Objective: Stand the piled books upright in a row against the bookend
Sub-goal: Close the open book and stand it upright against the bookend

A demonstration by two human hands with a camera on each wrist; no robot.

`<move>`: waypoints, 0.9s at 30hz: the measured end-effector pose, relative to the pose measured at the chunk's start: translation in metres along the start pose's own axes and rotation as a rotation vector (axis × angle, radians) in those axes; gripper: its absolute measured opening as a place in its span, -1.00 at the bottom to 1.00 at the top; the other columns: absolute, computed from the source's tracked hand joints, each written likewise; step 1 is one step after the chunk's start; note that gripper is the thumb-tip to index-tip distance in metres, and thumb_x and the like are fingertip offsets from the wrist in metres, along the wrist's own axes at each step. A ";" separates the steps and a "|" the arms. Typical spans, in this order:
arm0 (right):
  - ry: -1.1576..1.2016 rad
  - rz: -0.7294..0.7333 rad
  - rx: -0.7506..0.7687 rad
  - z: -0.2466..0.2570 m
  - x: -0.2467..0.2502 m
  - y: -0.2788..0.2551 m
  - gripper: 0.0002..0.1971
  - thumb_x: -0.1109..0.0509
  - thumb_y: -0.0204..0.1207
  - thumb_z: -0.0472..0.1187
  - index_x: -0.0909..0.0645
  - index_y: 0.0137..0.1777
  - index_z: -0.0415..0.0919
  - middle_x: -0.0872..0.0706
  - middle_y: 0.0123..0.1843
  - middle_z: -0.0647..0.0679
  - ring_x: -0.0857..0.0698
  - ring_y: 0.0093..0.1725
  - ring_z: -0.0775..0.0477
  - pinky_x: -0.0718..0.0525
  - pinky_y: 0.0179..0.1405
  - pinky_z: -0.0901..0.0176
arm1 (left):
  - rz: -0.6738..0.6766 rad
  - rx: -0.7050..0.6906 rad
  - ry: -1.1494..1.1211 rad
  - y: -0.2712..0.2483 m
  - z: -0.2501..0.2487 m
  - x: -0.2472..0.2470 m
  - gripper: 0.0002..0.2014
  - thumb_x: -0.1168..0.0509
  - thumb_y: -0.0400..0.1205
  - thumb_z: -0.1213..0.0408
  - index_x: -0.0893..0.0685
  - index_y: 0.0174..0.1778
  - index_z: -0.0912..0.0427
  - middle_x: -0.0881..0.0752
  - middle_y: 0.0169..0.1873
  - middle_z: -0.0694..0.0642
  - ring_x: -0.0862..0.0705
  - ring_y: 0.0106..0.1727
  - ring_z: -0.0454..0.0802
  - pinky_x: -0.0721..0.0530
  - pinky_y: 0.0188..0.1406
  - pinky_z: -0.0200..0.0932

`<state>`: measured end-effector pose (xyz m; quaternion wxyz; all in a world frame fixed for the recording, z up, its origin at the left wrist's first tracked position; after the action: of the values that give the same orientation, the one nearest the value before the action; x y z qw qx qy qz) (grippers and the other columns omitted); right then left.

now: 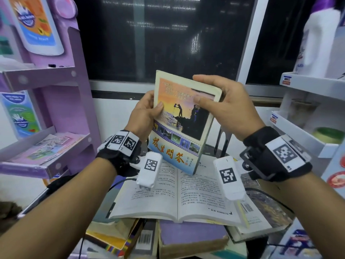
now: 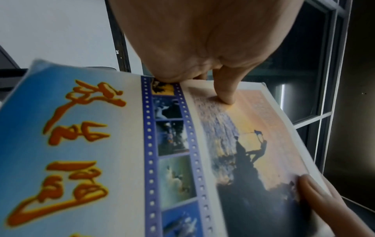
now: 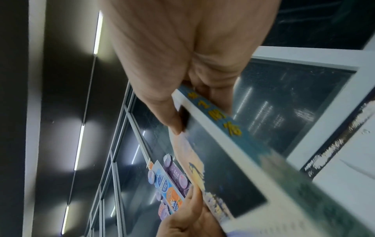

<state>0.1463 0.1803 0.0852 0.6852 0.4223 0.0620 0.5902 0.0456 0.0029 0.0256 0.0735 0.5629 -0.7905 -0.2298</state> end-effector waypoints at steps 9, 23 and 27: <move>-0.385 0.282 -0.067 0.033 -0.001 0.009 -0.42 -0.46 0.53 -0.14 -0.40 0.52 0.21 -0.68 0.16 0.21 -0.75 -0.10 0.27 -0.76 -0.36 0.30 | 0.114 -0.005 0.034 0.009 -0.006 0.005 -0.65 -0.09 0.71 0.46 -0.44 0.43 0.31 -0.70 0.15 0.25 -0.72 0.10 0.13 -0.72 0.06 0.02; -0.503 0.075 -0.127 -0.014 -0.023 0.059 -0.61 -0.32 0.58 -0.29 -0.56 0.40 -0.04 -0.70 0.01 -0.04 -0.62 0.11 -0.09 -0.60 -0.61 0.44 | -0.111 0.113 0.378 0.044 0.019 0.052 -0.62 -0.23 0.66 0.40 -0.54 0.41 0.13 -0.65 0.27 0.06 -0.59 0.23 -0.06 -0.49 0.32 -0.04; -0.560 0.038 -0.160 -0.035 -0.036 0.083 -0.61 -0.28 0.58 -0.31 -0.54 0.41 -0.13 -0.70 0.10 -0.10 -0.58 0.07 -0.12 -0.59 -0.49 0.34 | -0.133 0.206 0.413 0.054 0.044 0.068 -0.62 -0.23 0.67 0.40 -0.51 0.42 0.17 -0.59 0.35 0.14 -0.54 0.32 0.02 -0.44 0.19 -0.11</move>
<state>0.0526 0.1621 0.1023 0.6955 0.5144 -0.1842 0.4666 -0.0417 -0.0339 0.0012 0.1608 0.6533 -0.7391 -0.0324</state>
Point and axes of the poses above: each hand's wrist, its own y-axis towards the middle knuckle, its own x-axis out of the back of the hand, z = x × y, the point moved 2 cm from there along y, towards the middle knuckle
